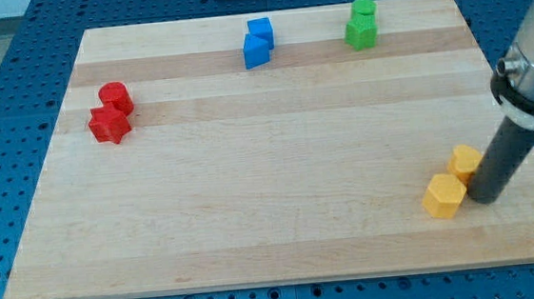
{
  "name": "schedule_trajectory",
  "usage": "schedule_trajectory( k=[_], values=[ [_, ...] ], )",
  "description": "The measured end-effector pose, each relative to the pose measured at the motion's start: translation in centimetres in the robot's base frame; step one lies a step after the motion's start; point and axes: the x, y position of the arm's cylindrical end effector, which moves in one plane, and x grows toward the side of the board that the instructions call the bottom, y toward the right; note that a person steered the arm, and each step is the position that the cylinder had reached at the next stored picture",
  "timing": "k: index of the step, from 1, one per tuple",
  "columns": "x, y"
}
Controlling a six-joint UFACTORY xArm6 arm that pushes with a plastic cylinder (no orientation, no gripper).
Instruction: Place the green star vertically below the green circle
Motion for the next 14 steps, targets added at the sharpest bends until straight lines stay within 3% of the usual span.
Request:
schedule_trajectory(
  k=[5,7,9,12,14],
  values=[
    [-4.8,-0.7],
    [-10.8,2.8],
    [-17.5,-7.7],
    [-27.2,-13.5],
    [-28.1,-9.4]
  ],
)
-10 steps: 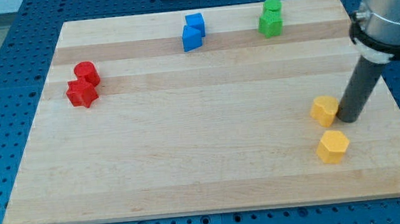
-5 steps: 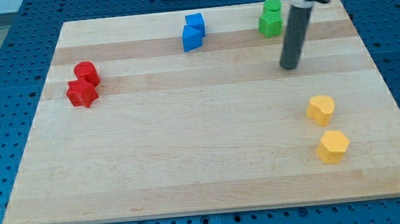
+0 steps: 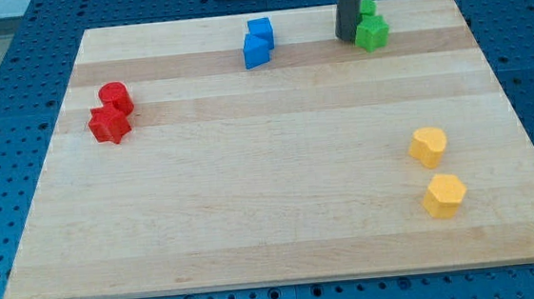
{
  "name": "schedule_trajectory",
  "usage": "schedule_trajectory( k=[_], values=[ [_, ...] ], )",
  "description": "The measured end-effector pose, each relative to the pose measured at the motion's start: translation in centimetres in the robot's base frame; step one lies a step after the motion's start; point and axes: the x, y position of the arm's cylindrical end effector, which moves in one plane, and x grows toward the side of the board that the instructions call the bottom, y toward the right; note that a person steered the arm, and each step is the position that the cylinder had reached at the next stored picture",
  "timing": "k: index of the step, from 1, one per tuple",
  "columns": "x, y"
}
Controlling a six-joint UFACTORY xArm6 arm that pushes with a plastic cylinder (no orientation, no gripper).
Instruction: Place the green star vertically below the green circle
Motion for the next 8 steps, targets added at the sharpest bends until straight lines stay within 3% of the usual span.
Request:
schedule_trajectory(
  k=[2,3,4,6,8],
  values=[
    [-0.5,0.1],
    [0.0,-8.2],
    [4.1,-9.9],
    [7.3,5.5],
    [4.2,9.3]
  ],
)
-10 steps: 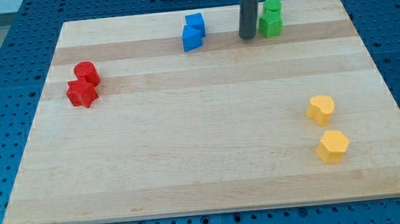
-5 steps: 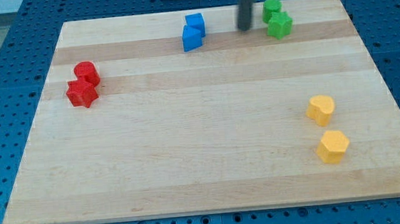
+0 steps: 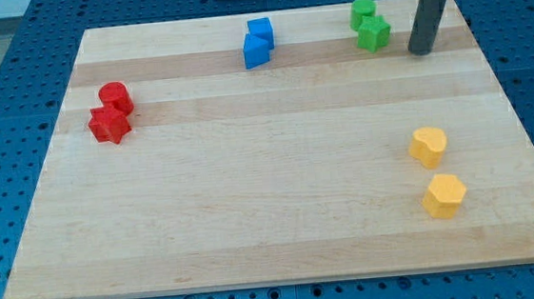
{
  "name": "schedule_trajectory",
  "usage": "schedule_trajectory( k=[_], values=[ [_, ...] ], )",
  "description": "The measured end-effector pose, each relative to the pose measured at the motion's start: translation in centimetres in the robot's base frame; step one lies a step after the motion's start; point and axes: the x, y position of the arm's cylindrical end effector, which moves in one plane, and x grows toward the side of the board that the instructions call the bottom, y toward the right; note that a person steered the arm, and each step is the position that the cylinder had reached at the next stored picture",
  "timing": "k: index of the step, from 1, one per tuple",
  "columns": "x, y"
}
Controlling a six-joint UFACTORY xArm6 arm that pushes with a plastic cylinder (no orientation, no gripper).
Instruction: Place the green star vertically below the green circle
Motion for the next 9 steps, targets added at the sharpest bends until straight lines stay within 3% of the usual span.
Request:
schedule_trajectory(
  k=[2,3,4,6,7,8,9],
  values=[
    [-5.0,-0.8],
    [-5.1,-3.5],
    [-4.1,-6.9],
    [0.2,-3.0],
    [5.5,-4.9],
    [3.3,-14.4],
    [0.9,-15.5]
  ],
)
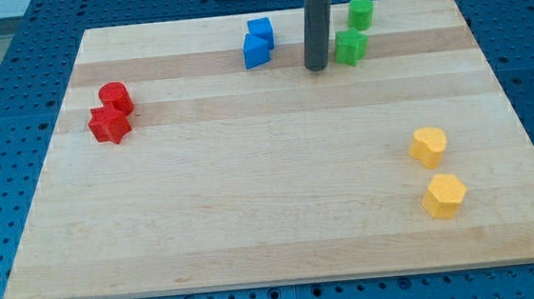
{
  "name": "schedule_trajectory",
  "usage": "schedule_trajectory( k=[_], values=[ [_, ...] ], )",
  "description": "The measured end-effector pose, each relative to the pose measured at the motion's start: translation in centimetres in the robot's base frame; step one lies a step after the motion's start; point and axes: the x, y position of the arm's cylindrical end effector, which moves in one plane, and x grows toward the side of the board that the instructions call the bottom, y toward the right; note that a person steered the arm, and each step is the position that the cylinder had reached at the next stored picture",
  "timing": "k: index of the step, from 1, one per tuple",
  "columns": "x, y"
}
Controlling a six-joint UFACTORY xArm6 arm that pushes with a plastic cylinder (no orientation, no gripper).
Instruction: Place the green star vertically below the green circle
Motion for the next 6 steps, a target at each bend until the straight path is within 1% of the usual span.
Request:
schedule_trajectory(
  k=[2,3,6],
  values=[
    [-1.6,0.1],
    [-2.0,1.6],
    [-1.7,4.3]
  ],
)
